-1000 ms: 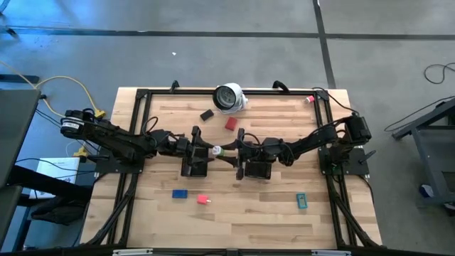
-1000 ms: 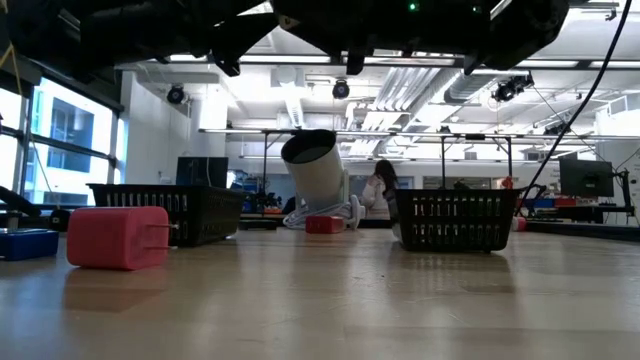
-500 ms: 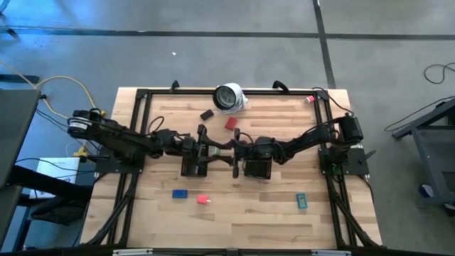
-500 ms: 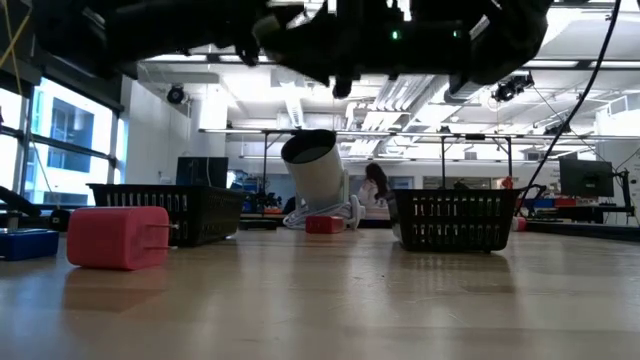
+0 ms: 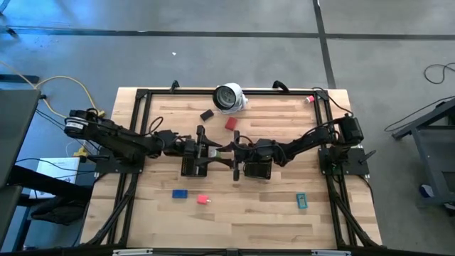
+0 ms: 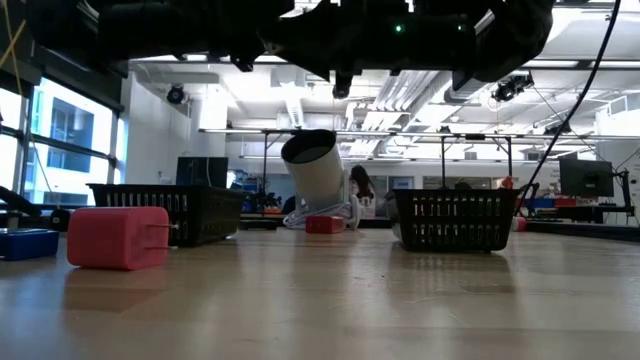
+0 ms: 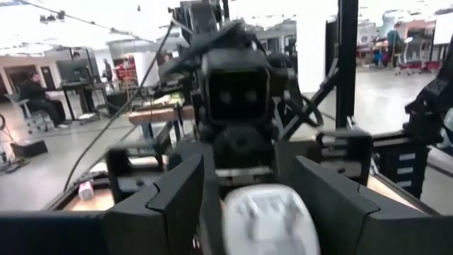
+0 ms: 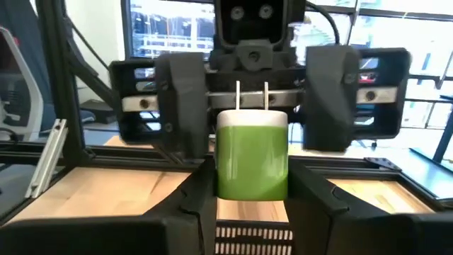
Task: Pick & Place Office items
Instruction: Put the green charger adapter into the left black bin
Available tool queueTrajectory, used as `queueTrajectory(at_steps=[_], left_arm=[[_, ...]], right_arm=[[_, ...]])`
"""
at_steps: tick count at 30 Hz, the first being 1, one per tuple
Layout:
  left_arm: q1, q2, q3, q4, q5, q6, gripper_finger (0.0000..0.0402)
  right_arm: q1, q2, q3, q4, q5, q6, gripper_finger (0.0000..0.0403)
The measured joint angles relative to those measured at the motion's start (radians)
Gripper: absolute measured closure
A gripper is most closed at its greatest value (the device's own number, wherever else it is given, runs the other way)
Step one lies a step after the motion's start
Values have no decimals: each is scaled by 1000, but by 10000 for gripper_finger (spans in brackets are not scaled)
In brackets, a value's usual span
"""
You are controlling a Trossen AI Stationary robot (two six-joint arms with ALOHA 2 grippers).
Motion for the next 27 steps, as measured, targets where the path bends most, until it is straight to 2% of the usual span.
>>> queueTrajectory(at_steps=[27], left_arm=[[-5, -3, -2, -34, -14, 4, 195]], right_arm=[[13, -20, -6, -22, 33, -53, 286]])
